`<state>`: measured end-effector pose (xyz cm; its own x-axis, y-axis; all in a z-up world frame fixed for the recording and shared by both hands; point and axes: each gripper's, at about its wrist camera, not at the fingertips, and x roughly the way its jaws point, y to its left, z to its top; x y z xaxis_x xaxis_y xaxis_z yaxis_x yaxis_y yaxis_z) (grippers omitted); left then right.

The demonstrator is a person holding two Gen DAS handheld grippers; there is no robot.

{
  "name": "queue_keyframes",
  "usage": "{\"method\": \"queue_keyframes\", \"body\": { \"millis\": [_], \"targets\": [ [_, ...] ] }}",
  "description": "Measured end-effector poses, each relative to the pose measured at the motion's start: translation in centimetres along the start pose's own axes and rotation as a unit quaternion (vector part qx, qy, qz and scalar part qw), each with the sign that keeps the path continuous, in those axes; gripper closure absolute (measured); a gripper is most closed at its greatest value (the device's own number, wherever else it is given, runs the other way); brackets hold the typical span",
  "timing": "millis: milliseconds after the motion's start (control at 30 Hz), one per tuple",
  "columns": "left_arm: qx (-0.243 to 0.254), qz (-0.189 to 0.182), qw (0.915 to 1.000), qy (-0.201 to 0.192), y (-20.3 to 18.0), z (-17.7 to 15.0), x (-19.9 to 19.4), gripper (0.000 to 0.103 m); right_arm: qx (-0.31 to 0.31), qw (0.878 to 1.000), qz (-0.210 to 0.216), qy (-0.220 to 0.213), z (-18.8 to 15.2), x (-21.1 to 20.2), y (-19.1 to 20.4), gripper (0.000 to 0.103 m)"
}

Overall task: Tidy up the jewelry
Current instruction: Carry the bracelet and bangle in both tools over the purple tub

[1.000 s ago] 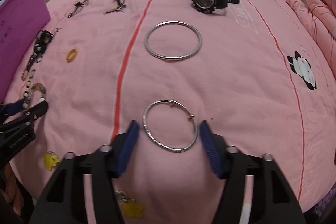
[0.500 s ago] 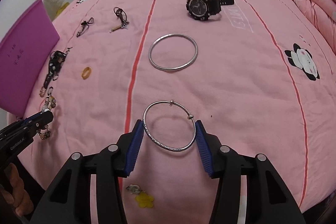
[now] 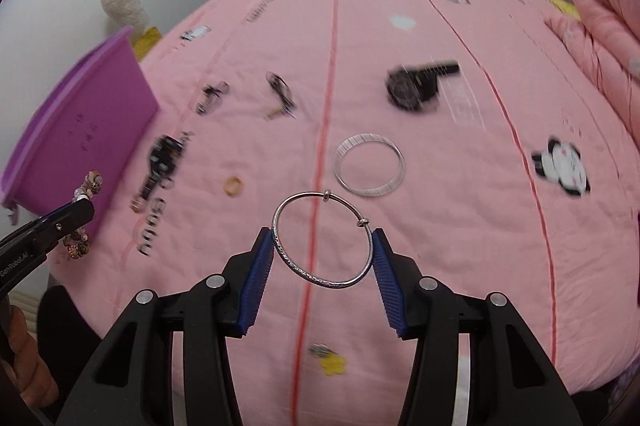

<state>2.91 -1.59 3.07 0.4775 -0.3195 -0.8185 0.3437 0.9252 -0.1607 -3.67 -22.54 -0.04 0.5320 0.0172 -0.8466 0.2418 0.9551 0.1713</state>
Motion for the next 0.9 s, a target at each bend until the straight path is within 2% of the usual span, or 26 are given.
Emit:
{"method": "queue_keyframes", "body": {
  "millis": [233,367,467,667,767,900],
  "targets": [
    [-0.015,-0.005,0.998,-0.061,2.3,3.6,-6.0,0.086,-0.041,0.997,0.047,-0.045,4.9,-3.7,5.9,0.055],
    [-0.029,0.013,0.9952,-0.093,5.1,5.8,-8.9,0.086,-0.084,0.99,0.09,-0.068,8.3,-4.7,11.5,0.055],
    [-0.049,0.039,0.9915,-0.114,8.9,7.5,-10.7,0.086,-0.111,0.983,0.12,-0.078,10.5,-4.8,15.7,0.055],
    [-0.088,0.092,0.9853,-0.114,15.9,9.0,-10.7,0.086,-0.18,0.966,0.171,-0.074,13.9,-2.9,25.7,0.055],
    [-0.116,0.117,0.9811,-0.102,19.8,9.4,-9.5,0.086,-0.207,0.96,0.178,-0.061,14.6,-1.0,29.7,0.055],
    [-0.146,0.13,0.9778,-0.074,23.5,8.9,-7.7,0.086,-0.234,0.956,0.174,-0.03,15.3,2.1,33.2,0.055]
  ]
}}
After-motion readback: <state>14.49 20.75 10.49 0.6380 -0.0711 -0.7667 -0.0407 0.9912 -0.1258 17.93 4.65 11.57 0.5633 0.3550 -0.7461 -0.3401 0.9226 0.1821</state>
